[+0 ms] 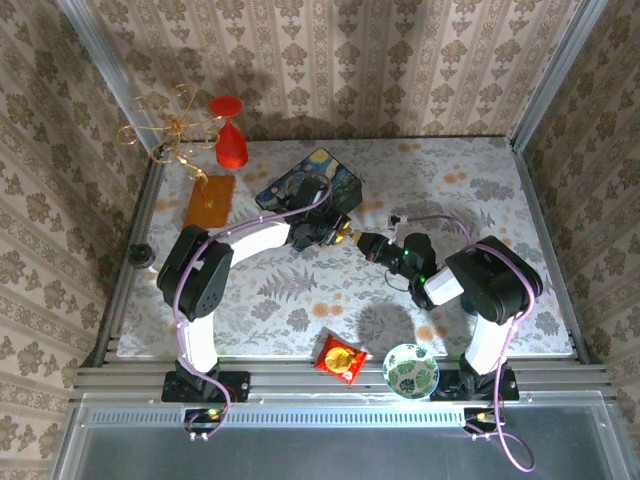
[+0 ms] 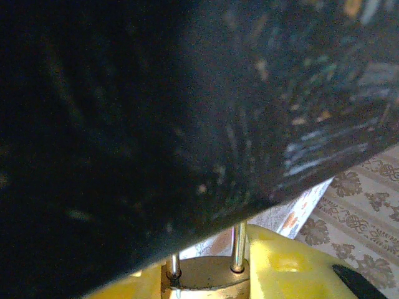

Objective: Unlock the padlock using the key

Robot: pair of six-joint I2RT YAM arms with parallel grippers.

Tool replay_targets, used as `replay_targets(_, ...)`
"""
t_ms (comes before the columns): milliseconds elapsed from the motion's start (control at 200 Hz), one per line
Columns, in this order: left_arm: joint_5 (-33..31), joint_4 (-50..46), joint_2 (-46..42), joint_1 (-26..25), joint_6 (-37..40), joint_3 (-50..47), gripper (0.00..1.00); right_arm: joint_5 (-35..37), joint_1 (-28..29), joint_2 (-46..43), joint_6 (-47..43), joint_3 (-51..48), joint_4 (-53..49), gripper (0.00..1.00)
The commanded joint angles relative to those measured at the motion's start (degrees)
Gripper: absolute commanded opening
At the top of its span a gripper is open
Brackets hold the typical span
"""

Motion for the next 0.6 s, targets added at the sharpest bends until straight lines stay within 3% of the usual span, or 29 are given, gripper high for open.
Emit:
replay_targets(0,5.2,2.47,-1.19,-0.78,-0.65,0.22,0.0,0.84,0.2,1.29,0.67,1.92,0.62,0.0)
replay_targets(405,5.59,2.17,-1.08,-1.09,0.37,0.4,0.0,3.22,0.25,0.84,3.39,2.75,-4.91,0.0)
replay_targets(595,5.21,2.3,-1.08,-1.15,1.57,0.51,0.0,2.11,0.21,0.36,8.63,5.03,-13.29,0.0)
